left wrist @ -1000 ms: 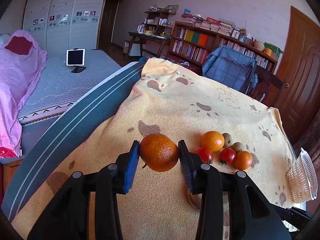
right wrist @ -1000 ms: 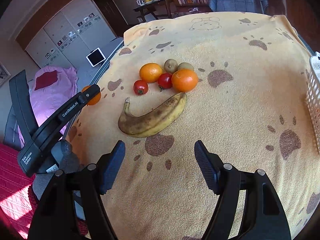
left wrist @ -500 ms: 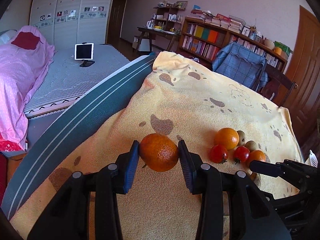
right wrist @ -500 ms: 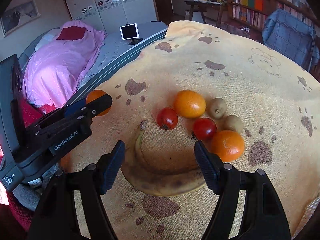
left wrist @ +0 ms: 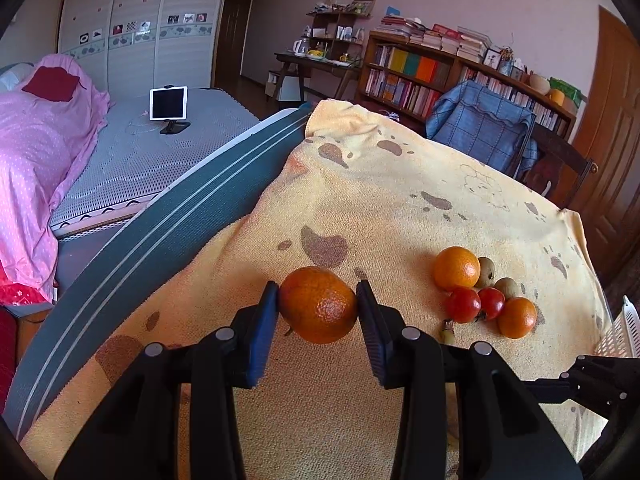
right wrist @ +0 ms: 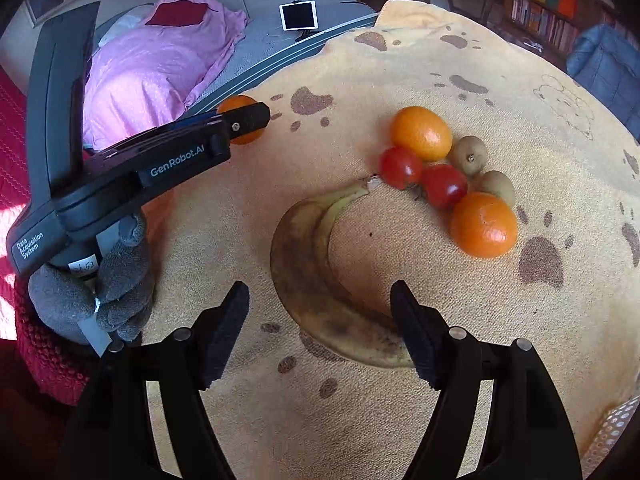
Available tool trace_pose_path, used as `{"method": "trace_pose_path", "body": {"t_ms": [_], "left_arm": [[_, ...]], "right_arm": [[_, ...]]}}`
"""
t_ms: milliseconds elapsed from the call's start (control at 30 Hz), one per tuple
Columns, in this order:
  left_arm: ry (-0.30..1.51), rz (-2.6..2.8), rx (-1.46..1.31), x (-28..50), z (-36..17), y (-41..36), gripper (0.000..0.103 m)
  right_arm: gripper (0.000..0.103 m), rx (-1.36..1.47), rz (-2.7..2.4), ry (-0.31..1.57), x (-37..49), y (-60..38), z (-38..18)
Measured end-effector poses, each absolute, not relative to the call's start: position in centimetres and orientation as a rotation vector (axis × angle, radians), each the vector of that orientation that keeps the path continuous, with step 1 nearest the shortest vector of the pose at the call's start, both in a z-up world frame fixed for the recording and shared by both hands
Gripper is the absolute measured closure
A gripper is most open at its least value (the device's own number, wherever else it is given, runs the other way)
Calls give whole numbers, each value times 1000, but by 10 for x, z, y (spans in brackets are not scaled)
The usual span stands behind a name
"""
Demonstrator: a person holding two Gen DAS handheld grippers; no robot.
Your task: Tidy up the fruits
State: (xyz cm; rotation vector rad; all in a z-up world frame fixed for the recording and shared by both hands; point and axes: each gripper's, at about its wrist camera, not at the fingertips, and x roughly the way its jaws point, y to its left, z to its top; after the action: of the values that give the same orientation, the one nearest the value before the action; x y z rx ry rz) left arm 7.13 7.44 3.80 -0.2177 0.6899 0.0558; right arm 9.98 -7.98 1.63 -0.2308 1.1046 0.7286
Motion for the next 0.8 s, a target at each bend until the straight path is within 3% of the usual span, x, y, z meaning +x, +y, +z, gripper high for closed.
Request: {"method": "trace_pose_path", "body": {"t_ms": [200, 533, 800], "left_arm": [[689, 58, -220, 71, 39, 74, 63], [684, 54, -220, 69, 41, 73, 63], [674, 43, -219, 67, 43, 73, 63]], "right_arm": [[28, -259, 742, 1084, 77, -63, 13], [64, -318, 537, 1003, 79, -43, 4], [69, -236, 493, 973, 63, -55, 7]]}}
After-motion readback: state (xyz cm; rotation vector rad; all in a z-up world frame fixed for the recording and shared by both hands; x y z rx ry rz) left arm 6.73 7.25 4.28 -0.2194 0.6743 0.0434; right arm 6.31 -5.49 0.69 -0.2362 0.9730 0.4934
